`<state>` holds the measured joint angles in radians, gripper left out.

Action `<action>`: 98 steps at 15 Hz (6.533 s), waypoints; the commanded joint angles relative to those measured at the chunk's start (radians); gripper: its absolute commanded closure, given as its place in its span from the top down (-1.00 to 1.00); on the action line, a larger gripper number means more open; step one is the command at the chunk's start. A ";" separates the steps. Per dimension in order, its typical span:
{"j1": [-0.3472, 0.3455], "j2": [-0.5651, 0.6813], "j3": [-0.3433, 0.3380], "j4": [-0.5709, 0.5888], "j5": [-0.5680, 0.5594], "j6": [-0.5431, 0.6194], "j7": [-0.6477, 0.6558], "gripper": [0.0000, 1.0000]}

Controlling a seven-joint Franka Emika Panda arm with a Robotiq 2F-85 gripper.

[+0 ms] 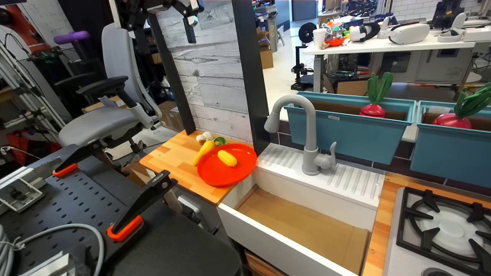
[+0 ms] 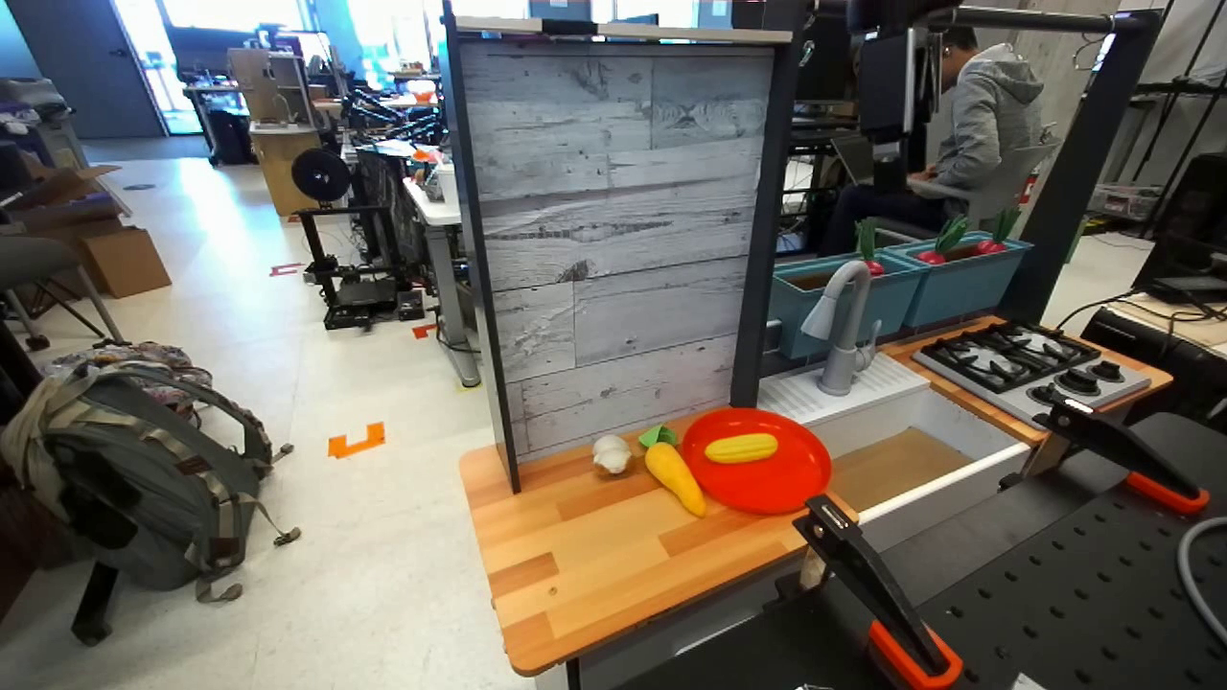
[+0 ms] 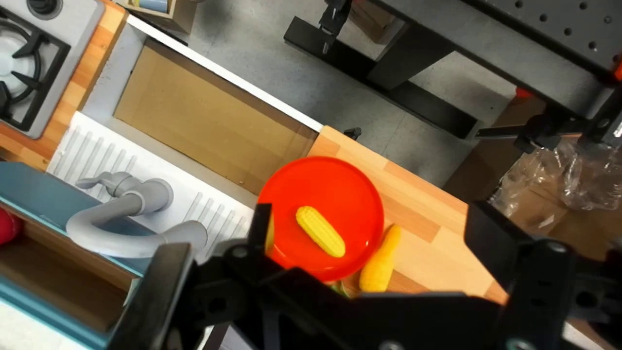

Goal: Pick the maize cob and put it on the counter, then pick the white object and put it on the plate

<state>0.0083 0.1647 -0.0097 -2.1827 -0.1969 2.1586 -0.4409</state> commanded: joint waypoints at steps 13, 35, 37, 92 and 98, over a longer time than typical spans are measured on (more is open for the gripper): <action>-0.025 0.336 0.051 0.016 -0.099 0.468 -0.122 1.00; 0.007 0.935 -0.005 0.541 -0.138 0.420 -0.120 0.47; 0.008 0.952 -0.002 0.567 -0.146 0.406 -0.125 0.16; 0.250 0.956 0.106 0.644 -0.268 0.135 -0.066 1.00; 0.239 0.841 0.104 0.524 -0.272 0.211 -0.004 1.00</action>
<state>0.2634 1.0924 0.0916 -1.5808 -0.4580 2.3398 -0.4616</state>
